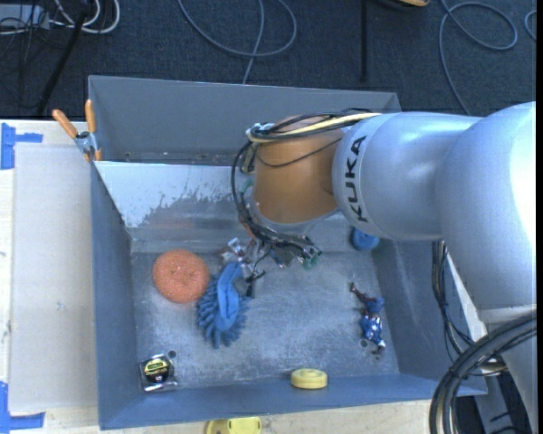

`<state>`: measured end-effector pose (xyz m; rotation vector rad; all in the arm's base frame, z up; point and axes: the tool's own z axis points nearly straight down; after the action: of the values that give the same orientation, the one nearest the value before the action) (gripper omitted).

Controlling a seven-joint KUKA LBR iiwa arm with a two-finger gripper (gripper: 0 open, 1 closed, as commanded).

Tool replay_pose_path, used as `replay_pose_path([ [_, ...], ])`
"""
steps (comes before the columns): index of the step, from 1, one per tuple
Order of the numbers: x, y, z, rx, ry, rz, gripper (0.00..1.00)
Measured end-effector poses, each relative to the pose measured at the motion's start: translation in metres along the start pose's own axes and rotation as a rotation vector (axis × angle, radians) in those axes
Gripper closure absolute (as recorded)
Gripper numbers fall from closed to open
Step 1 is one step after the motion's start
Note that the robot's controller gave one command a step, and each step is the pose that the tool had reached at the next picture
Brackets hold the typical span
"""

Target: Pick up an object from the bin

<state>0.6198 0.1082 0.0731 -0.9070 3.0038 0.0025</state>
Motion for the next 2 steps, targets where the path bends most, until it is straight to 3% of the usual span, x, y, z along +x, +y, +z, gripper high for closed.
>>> replay_pose_path([
  [2,0.0011,-0.0001,-0.0013,-0.001,0.001,0.001,1.0],
])
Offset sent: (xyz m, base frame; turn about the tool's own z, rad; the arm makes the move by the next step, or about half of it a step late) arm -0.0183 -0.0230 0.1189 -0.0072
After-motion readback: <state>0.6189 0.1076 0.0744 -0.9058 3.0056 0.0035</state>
